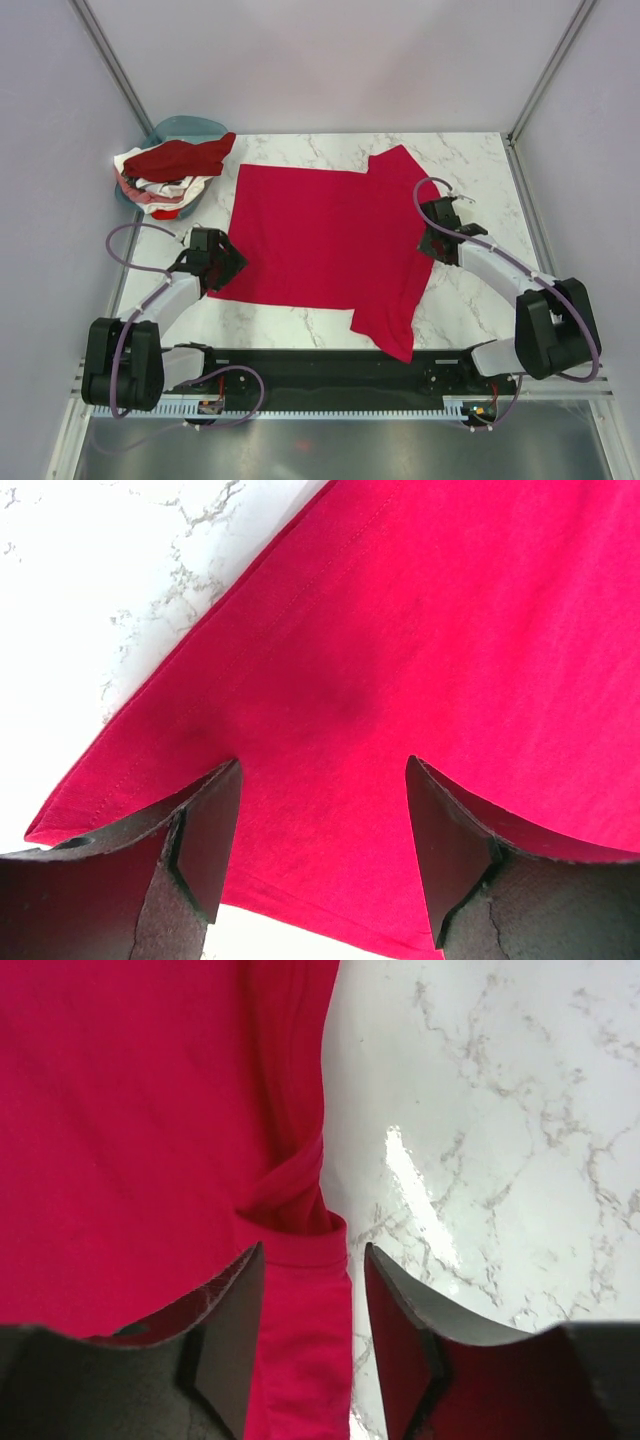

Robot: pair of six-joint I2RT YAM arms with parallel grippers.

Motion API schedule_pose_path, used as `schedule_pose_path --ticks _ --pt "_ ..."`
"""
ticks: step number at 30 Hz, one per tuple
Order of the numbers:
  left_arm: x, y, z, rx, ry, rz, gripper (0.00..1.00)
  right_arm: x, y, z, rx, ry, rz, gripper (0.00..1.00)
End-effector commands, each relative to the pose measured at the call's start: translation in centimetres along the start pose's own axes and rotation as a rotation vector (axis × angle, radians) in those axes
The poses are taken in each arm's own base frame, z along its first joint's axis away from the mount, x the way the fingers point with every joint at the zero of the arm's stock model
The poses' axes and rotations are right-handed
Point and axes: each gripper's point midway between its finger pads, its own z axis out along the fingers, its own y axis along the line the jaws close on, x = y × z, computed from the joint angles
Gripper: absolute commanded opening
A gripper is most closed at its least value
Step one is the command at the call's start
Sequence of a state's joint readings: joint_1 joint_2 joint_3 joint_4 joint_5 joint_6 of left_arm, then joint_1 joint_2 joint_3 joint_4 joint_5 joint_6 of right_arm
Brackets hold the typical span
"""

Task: Fold and stack the t-shirts
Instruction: Flatten the tshirt out

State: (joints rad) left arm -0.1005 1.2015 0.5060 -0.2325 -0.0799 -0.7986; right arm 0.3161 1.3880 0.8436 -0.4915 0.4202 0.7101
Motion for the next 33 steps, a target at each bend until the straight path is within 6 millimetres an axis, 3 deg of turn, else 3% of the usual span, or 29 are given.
schedule_pose_path --ticks 1,4,8,12,17,20,24,30,33 --pt "-1.7 -1.3 -0.6 0.038 -0.065 -0.018 0.74 0.6 0.9 1.5 -0.067 0.022 -0.009 0.51" --pt "-1.7 -1.3 -0.6 0.040 -0.067 -0.018 0.74 1.7 1.0 2.5 -0.085 0.046 -0.014 0.43" --pt "-1.7 -1.3 -0.7 0.040 -0.065 -0.015 0.74 3.1 0.2 3.7 -0.064 0.087 -0.005 0.39" --pt "-1.7 -1.2 -0.7 0.038 -0.067 -0.012 0.73 3.8 -2.8 4.7 0.031 0.106 0.080 0.00" --pt "-1.8 -1.0 -0.7 0.030 -0.079 -0.014 0.73 1.8 -7.1 2.4 0.140 -0.028 0.262 0.00" --pt "-1.8 -1.0 -0.7 0.029 -0.080 -0.016 0.73 2.0 -8.5 2.0 0.169 -0.042 0.312 0.00" --pt "-1.7 -1.0 -0.6 0.029 -0.071 -0.009 0.73 1.5 -8.5 1.7 0.159 -0.054 0.308 0.06" --pt "-1.6 -1.8 -0.3 0.075 -0.064 0.042 0.76 0.8 -8.0 1.8 0.146 -0.043 0.246 0.06" --pt "-1.6 -1.9 0.3 0.062 -0.051 0.049 0.71 0.6 -7.8 1.8 0.140 -0.041 0.235 0.06"
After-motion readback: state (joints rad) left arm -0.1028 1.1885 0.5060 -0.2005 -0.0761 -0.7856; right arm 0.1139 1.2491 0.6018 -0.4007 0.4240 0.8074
